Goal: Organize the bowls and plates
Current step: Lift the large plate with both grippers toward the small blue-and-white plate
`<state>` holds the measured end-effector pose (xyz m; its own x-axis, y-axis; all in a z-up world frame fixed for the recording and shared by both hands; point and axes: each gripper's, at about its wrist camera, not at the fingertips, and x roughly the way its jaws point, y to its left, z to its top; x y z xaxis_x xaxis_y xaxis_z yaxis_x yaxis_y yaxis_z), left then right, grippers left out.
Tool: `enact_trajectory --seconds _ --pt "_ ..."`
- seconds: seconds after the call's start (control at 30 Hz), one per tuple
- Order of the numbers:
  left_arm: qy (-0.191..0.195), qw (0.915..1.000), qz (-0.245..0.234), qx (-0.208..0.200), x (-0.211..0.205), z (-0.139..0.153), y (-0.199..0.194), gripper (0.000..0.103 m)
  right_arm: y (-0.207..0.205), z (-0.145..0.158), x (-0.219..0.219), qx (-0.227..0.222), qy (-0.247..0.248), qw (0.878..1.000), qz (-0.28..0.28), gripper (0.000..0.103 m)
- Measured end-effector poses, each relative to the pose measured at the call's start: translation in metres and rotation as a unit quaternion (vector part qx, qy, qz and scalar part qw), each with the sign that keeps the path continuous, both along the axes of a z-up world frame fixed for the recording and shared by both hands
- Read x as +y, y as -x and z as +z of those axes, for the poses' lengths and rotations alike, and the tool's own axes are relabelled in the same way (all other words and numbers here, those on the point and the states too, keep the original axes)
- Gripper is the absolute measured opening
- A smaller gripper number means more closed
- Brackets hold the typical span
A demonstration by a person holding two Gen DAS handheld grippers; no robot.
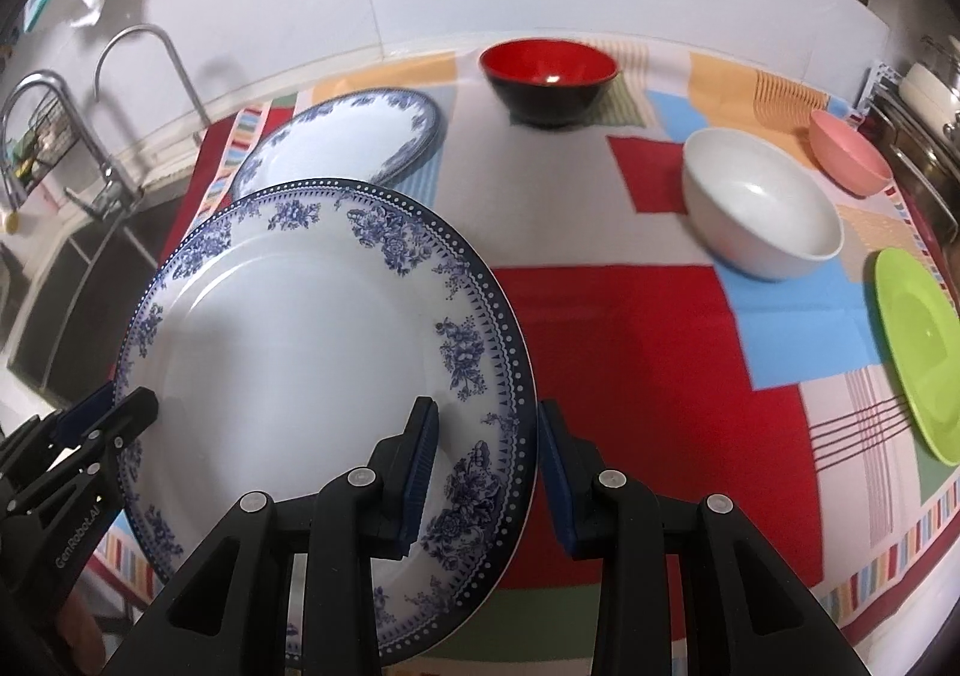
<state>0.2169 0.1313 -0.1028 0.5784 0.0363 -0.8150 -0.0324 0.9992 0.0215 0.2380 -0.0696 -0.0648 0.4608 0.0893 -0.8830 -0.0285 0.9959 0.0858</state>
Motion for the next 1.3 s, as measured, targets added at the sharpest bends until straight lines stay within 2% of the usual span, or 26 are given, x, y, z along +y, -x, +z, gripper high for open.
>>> enact_trajectory --seconds 0.33,0.67,1.2,1.3 --pt "-0.005 0.9994 0.024 0.026 0.022 -0.016 0.006 0.034 0.003 -0.019 0.025 0.037 -0.004 0.999 0.025 0.035" --pt "-0.01 0.9986 0.037 0.035 0.036 -0.029 0.003 0.034 -0.001 -0.033 0.044 0.063 -0.001 0.997 0.045 0.035" --pt "-0.006 0.9975 0.048 0.051 0.04 -0.039 -0.001 0.035 -0.007 -0.038 0.052 0.068 0.012 0.996 0.06 0.037" --pt "-0.007 0.9977 0.05 0.045 0.039 -0.035 0.0 0.039 -0.008 -0.038 0.051 0.069 0.008 0.996 0.064 0.037"
